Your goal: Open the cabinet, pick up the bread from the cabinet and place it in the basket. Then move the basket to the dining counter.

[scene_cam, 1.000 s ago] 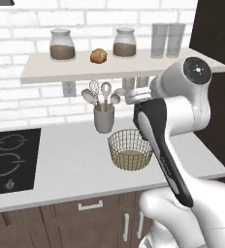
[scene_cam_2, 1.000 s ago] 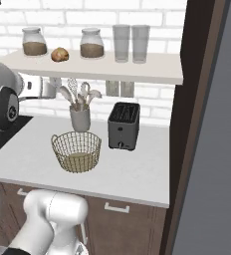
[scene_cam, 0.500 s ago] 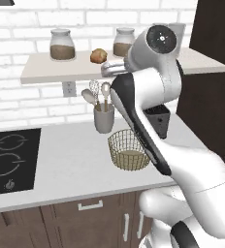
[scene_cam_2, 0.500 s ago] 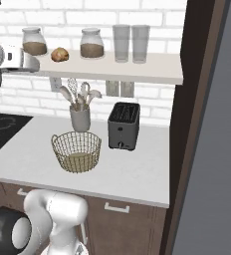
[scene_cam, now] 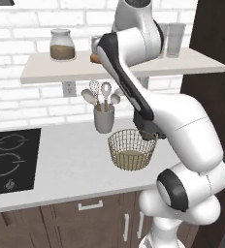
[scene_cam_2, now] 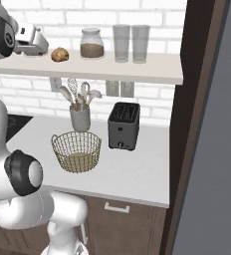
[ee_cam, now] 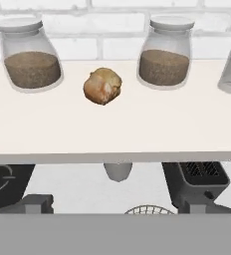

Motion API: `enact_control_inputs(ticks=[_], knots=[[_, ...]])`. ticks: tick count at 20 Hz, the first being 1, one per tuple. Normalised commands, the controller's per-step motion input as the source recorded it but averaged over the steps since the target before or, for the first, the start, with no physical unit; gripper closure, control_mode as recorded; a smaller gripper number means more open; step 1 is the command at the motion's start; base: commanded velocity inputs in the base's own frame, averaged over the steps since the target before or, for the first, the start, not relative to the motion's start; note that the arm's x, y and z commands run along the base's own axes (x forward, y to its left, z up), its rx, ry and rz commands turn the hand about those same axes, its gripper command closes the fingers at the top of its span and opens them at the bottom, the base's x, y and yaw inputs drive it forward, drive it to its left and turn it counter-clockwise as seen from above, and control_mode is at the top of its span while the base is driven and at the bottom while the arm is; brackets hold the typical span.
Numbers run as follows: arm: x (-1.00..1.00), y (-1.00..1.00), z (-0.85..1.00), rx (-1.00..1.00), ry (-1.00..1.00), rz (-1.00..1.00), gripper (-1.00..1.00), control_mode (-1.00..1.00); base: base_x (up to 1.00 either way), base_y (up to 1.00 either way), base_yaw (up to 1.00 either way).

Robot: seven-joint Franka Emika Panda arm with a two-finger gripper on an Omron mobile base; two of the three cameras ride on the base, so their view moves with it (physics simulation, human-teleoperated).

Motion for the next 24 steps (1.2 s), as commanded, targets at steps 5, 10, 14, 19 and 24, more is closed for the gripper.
enact_control_inputs(ticks=[5,10,14,19,24], knots=[[0.63,0.11,-0.41,0.05,0.00,0.00,-1.00,-1.00,0.00,0.00,0.00],[0.72,0.00,-0.02,0.05,0.00,0.00,-1.00,-1.00,0.00,0.00,0.00],[0.33,0.00,0.00,0.00,0.00,0.00,-1.00,-1.00,0.00,0.00,0.00],[0.02,0.06,-0.14,0.00,-0.08,0.00,-1.00,-1.00,0.00,0.00,0.00],[0.25,-0.02,-0.05,0.00,-0.03,0.00,-1.00,-1.00,0.00,0.00,0.00]])
